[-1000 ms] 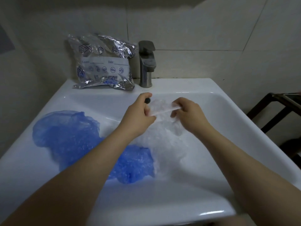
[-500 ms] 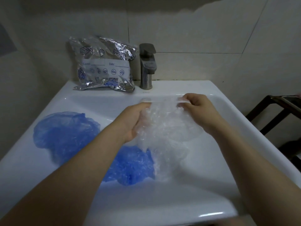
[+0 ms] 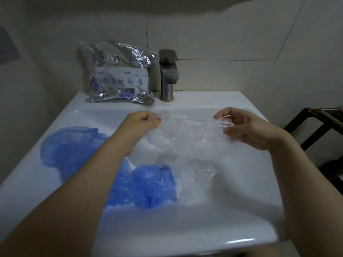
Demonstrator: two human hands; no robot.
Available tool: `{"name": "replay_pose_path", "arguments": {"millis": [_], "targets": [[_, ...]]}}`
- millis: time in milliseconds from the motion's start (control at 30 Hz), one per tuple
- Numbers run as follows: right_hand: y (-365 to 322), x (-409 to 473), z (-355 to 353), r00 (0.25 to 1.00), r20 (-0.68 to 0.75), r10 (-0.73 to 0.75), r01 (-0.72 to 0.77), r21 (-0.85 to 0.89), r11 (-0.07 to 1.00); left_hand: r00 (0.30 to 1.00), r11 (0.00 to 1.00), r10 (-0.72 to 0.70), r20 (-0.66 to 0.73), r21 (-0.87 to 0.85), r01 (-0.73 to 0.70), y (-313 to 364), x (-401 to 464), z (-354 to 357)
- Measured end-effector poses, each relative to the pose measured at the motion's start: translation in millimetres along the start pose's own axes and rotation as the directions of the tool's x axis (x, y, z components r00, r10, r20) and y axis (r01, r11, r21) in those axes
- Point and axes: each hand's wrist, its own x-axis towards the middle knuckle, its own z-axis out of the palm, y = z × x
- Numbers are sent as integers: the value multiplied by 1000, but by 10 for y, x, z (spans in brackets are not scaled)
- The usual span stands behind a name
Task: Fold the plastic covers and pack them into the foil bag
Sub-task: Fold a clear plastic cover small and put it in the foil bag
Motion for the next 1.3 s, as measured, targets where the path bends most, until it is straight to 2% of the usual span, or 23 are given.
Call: {"name": "replay_pose_path", "arguments": {"millis": [33,100,167,267,300,367,400,433,500,567,633,667,733,833,900,967,1000,1067,1100,1167,1200,1233,1300], "targets": [[6,8,16,999,-38,-1,-2,-75,997,996,980,-88,5,-177,87,13,18,-17],[40,50,19,988,-150,-30,-13,-275,961,966,834,-239,100,-488,257,54,26,-26],[87,99,22,972,-227,-60,-40,-409,912,936,691,-295,189,-634,346,87,15,2],[155,164,55,938,-332,-97,-54,-418,907,919,536,-275,283,-749,390,107,3,47],[148,189,80,931,-354,-90,-32,-325,945,918,532,-260,298,-750,394,112,4,36],[140,231,134,953,-301,-30,68,115,991,924,568,-228,306,-730,381,123,8,-9],[133,236,156,975,-223,27,66,399,914,931,582,-210,297,-727,363,143,-13,-22],[118,226,180,988,-140,60,42,632,774,936,583,-201,287,-733,350,161,-38,-29],[116,270,203,1000,7,11,-12,862,507,948,529,-158,276,-787,317,183,-90,-25],[109,272,307,995,74,-60,-39,895,445,964,491,-47,261,-835,250,191,-106,-8],[97,306,321,996,-80,-30,84,839,537,972,501,36,233,-846,184,162,-100,12],[92,297,323,996,-55,-64,81,845,528,973,513,41,225,-841,173,142,-84,17],[120,319,303,966,75,-245,31,915,403,965,559,57,256,-809,182,120,-79,31],[130,306,222,935,129,-330,-3,934,356,944,583,82,319,-784,214,93,-84,36],[135,288,249,903,184,-388,-54,945,321,954,656,37,297,-728,201,139,-121,82],[118,267,273,908,120,-401,39,930,366,975,783,-46,218,-598,170,140,-107,133],[88,244,269,925,54,-376,119,899,422,982,841,-101,161,-513,171,131,-101,153],[-7,218,264,935,-223,-277,349,730,588,980,920,-193,51,-336,199,75,-78,170],[-45,203,259,889,-366,-275,450,588,672,977,941,-214,17,-266,211,45,-81,170],[-117,132,320,721,-548,-424,578,140,804,976,949,-215,29,-229,215,46,-106,195],[-161,84,385,658,-534,-531,563,-119,818,974,938,-211,78,-263,224,72,-127,223],[-177,60,439,641,-457,-617,494,-370,787,971,928,-200,129,-292,230,96,-142,251],[-172,44,575,739,-221,-636,267,-771,579,963,910,-147,224,-351,221,142,-157,319]]}}
